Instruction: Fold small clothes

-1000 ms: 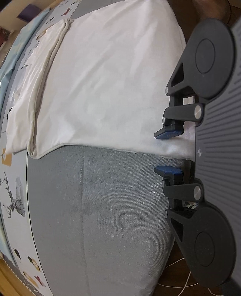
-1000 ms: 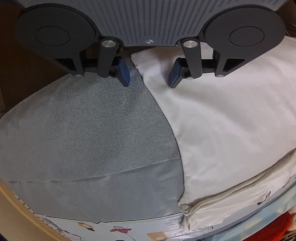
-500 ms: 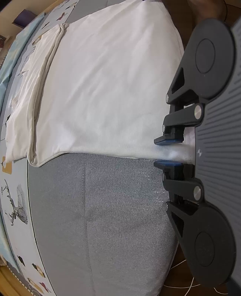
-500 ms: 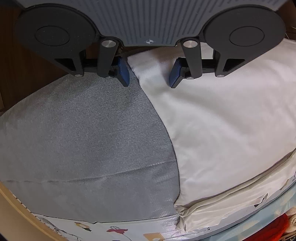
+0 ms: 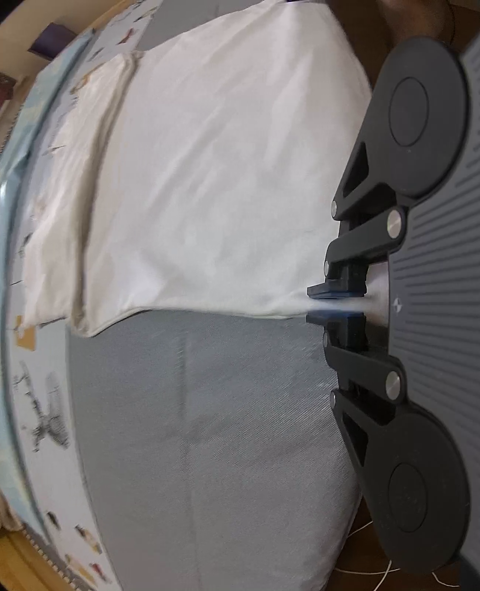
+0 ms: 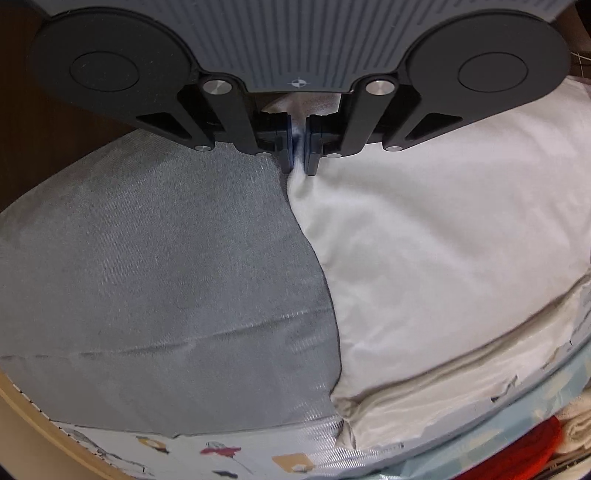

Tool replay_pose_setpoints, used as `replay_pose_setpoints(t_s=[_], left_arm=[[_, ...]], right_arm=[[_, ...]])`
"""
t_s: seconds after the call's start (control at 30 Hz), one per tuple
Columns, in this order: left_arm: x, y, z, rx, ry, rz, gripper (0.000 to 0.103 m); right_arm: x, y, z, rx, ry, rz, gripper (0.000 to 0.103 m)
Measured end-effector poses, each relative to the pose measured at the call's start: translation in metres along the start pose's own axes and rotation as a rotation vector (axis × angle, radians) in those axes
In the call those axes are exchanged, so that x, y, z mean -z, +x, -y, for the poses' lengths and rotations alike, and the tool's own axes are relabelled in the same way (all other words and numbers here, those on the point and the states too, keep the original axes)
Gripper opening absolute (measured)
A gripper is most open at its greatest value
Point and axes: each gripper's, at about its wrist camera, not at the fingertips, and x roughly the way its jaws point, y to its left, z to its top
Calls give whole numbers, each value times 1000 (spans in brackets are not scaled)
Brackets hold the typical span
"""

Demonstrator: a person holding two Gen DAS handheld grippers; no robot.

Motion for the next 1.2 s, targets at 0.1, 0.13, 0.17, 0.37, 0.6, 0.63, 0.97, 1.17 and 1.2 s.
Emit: replay_pose_setpoints(t_s=[0.1,0.13,0.17,0.37,0.6,0.63,0.97,1.17,1.2], left_arm=[[1,2,5,-22,34,-3,8],[1,2,5,-22,32,-4,8],[1,2,3,-21,28,-4,8],[1,1,6,-30,36,5,7],[-3,-19,4,-65,29,125,4],[-2,-18,4,-59,27,114,4],[4,-2,7,-63,61,9,11],[5,-1,6,-61,65,10,9],[5,-2,6,-57,67,14,5]], right_arm=[[1,0,-4,10,-17,-1,8],[1,0,-4,12,-20,-1,8],[1,1,-4,12,-22,-1,8],[1,0,-5,16,-32,3,9],[-2,-8,-7,-20,-29,57,6],[-1,-7,-6,-12,-30,48,6],[2,-1,-8,15,-45,3,10],[3,-3,-7,27,-50,-8,14],[3,-3,-7,30,-48,-9,16]])
